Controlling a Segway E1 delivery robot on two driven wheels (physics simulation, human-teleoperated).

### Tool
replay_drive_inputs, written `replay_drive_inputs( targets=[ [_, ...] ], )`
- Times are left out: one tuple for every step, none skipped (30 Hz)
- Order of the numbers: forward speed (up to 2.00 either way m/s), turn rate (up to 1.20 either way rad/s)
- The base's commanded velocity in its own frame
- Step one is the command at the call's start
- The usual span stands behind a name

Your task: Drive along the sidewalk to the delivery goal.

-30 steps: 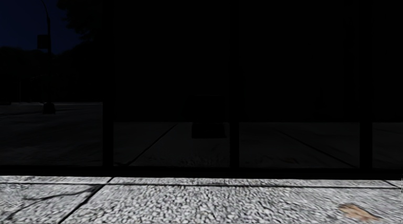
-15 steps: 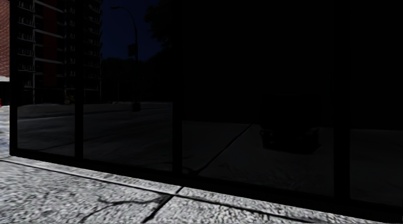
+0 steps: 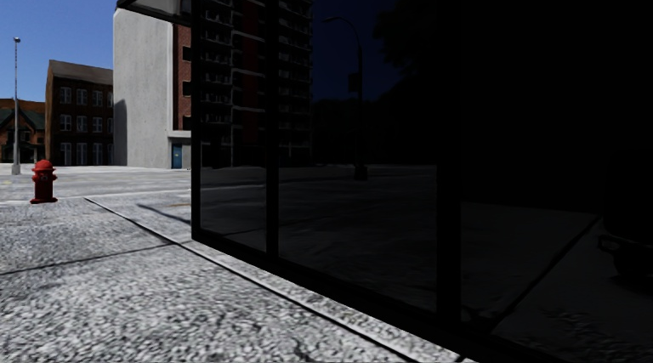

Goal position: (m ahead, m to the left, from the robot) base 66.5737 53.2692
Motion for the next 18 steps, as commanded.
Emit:
replay_drive_inputs(
  targets=[
    [0.82, 0.90],
    [0.82, 0.90],
    [0.82, 0.90],
    [0.82, 0.90],
    [0.82, 0.90],
    [0.82, 0.90],
    [0.82, 0.90],
    [0.82, 0.90],
    [0.83, 0.90],
    [0.83, 0.90],
    [0.83, 0.90],
    [0.83, 0.90],
    [0.83, 0.90],
    [0.83, 0.90],
    [0.83, 0.90],
    [0.83, 0.90],
    [0.83, 0.90],
    [0.83, 0.90]
  ],
)
